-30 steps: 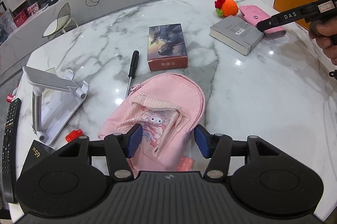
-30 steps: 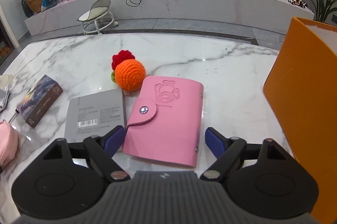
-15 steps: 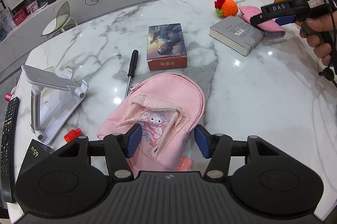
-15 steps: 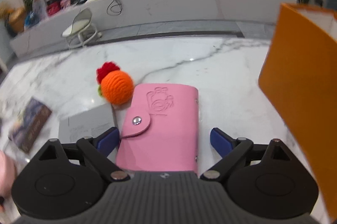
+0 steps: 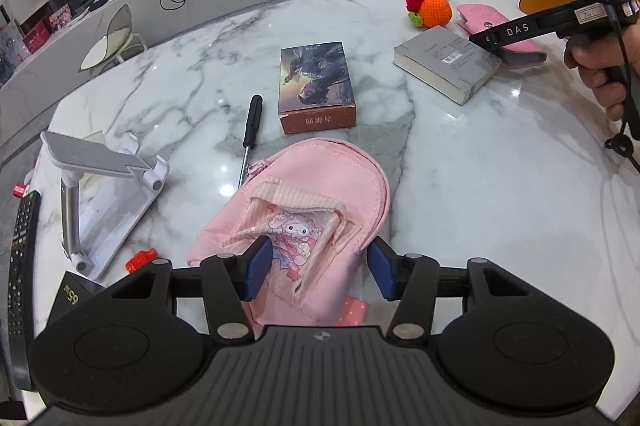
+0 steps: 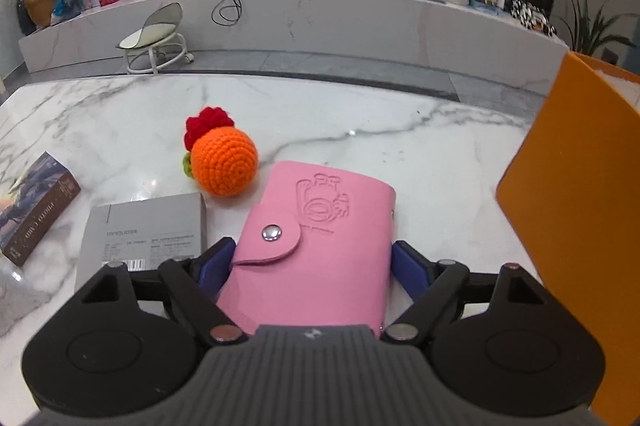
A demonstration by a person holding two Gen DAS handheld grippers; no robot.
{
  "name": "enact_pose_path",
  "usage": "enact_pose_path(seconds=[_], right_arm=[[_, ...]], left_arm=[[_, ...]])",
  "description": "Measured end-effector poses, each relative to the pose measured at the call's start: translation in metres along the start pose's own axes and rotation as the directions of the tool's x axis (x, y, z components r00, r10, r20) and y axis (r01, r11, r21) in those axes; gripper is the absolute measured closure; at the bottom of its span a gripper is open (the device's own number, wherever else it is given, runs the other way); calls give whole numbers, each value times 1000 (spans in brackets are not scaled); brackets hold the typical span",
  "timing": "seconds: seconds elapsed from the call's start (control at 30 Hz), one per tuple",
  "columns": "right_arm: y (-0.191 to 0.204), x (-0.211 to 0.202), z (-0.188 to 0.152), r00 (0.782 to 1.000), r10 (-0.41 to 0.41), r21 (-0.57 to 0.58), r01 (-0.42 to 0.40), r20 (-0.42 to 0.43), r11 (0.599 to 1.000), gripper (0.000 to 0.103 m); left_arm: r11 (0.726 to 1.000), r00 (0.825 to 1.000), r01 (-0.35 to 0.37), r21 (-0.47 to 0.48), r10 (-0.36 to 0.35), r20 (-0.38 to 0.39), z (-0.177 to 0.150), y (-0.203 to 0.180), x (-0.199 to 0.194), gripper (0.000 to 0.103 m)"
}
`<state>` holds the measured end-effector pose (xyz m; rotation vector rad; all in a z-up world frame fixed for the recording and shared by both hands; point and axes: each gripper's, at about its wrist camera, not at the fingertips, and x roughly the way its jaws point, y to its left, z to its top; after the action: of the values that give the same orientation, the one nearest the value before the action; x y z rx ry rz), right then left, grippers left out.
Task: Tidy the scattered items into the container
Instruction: 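Close the left tool on the pink backpack while the right tool grasps the pink card wallet, then lift the backpack with the left tool while the right tool carries the wallet toward the box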
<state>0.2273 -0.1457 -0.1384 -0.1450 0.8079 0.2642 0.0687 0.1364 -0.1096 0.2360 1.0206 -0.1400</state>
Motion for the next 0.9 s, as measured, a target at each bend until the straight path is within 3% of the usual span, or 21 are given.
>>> enact_pose_path(seconds=[0.13,0.43,0.67,0.9], right_arm=[[0,-3,0,1000,-4,-14,4,-12,1000,20],[-17,-20,1,999,-14,35,16,-36,999,20],[-28,-54,9,1000,7,39,-7,-1,999,21],[-35,-97,22,996,77,59,-80,46,995,21]], left_arm=[[1000,1000,-12,22,12,1,4,-1,-4,65],[999,999,-26,27,25,37,10,2,-18,80],[996,990,-80,-39,84,116,20,14,-43,82],[993,984,-67,-93,81,157,27,21,-59,83]])
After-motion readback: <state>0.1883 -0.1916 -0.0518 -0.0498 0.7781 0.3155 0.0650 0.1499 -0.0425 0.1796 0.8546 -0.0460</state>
